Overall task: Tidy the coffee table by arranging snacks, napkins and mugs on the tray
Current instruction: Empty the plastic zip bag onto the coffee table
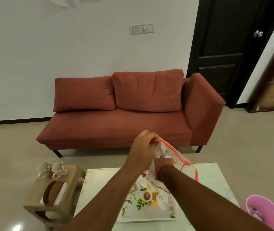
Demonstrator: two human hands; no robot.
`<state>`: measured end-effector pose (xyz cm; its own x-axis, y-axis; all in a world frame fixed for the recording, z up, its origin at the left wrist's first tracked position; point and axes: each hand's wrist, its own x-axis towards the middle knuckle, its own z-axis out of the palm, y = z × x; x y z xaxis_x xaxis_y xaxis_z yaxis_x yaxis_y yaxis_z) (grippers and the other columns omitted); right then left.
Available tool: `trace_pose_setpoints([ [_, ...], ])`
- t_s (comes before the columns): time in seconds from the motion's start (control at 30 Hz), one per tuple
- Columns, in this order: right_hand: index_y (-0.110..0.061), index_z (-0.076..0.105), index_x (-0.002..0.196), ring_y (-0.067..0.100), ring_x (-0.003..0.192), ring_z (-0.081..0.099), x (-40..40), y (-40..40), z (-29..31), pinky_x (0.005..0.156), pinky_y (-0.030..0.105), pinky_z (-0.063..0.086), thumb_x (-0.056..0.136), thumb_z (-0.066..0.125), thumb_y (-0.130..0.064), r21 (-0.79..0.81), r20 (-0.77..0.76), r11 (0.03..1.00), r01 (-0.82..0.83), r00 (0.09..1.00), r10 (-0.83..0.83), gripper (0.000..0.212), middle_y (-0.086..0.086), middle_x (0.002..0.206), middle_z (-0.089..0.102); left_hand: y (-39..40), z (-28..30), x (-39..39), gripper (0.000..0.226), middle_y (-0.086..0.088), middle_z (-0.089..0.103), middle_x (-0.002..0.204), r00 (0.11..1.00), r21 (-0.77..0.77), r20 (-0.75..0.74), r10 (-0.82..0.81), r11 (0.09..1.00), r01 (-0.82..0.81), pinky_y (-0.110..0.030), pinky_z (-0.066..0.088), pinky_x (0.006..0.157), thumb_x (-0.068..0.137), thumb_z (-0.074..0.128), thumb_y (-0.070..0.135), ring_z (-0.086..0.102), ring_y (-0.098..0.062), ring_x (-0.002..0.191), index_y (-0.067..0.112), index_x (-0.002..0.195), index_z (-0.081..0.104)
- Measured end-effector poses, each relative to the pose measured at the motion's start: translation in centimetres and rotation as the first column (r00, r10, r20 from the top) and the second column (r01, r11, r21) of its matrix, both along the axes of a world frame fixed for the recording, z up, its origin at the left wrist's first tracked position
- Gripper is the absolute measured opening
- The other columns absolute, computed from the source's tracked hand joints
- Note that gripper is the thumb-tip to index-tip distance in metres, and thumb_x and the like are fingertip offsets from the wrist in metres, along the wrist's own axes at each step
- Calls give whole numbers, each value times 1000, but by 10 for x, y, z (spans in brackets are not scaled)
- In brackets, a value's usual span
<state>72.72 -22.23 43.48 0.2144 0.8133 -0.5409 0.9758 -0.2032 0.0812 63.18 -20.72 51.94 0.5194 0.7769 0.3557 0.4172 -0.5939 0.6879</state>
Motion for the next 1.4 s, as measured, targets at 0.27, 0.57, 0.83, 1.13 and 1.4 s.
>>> trace_pose_setpoints([
  [0.27, -7, 39, 143, 29, 133, 45, 14, 9, 3, 109, 35, 34, 104, 33, -16, 386, 42, 919, -74, 997, 63, 40, 14, 143, 49, -9, 2, 6, 16, 7, 57, 94, 1000, -24, -19, 8, 1000, -8, -5, 43, 70, 97, 55, 10, 55, -4, 83, 13, 101, 70],
  [0.57, -11, 40, 146, 31, 134, 44, 20, 7, -21, 113, 41, 36, 100, 48, -25, 172, -137, 982, -71, 986, 95, 48, 13, 147, 47, -9, -7, 5, 16, 6, 57, 91, 997, -56, -24, 72, 996, -73, -8, 44, 69, 96, 54, 9, 55, -2, 83, 14, 95, 69],
  [0.83, -11, 39, 147, 30, 132, 46, 22, 1, -30, 110, 40, 39, 105, 34, -23, 296, 7, 955, -22, 1000, 21, 44, 10, 147, 45, -16, -4, 10, 13, 6, 60, 92, 998, -59, 21, 65, 996, -63, -4, 44, 70, 97, 56, 11, 56, -3, 83, 14, 97, 69],
  [1.13, -14, 63, 122, 32, 112, 65, 23, 24, -11, 93, 47, 53, 95, 56, -17, 319, -295, 941, 116, 955, -18, 28, 10, 118, 68, 2, -26, 14, 14, -2, 59, 102, 972, -53, -191, 140, 987, -153, -21, 51, 77, 98, 54, 14, 58, -14, 88, 13, 102, 67],
  [1.4, -9, 66, 116, 32, 105, 63, 20, -3, 12, 84, 40, 51, 95, 51, -8, 341, -16, 919, -196, 977, 215, 26, 12, 114, 55, 32, -57, -1, 11, -2, 56, 101, 894, -72, -373, 248, 953, -294, -36, 51, 73, 97, 51, 16, 57, -22, 87, 20, 98, 61],
])
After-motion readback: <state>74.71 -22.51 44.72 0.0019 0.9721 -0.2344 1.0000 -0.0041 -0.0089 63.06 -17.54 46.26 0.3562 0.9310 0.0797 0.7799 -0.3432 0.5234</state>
